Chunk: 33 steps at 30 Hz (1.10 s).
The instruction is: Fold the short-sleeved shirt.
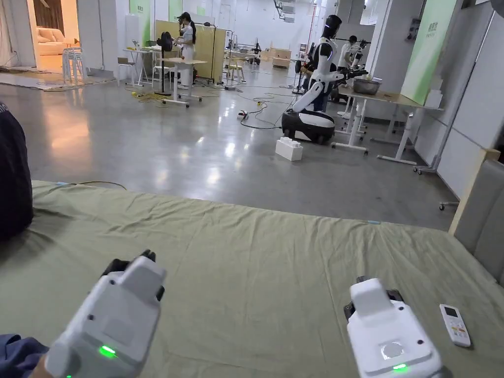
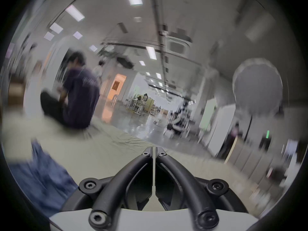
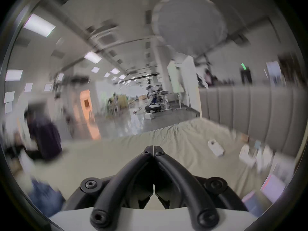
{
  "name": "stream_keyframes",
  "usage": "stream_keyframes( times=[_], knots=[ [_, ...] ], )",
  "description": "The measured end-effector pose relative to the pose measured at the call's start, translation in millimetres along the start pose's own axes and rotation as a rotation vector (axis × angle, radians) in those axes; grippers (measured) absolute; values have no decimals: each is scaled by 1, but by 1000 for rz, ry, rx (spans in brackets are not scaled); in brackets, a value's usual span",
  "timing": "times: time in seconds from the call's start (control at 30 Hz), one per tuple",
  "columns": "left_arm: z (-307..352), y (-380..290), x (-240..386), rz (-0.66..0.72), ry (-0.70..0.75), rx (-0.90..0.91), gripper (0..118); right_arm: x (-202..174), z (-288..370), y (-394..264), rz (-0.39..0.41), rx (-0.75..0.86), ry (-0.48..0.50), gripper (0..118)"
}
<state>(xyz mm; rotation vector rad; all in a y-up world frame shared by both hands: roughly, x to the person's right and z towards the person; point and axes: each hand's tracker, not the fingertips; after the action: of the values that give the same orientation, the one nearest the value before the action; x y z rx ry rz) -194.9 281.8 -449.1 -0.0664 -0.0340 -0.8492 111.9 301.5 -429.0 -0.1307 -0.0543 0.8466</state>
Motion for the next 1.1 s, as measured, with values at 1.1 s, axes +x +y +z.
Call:
stream_keyframes(
  times=[1.1],
  knots=[
    [19, -31, -40, 890, -28, -37, 2, -4, 14, -22, -827, -121, -64, 0]
  ],
)
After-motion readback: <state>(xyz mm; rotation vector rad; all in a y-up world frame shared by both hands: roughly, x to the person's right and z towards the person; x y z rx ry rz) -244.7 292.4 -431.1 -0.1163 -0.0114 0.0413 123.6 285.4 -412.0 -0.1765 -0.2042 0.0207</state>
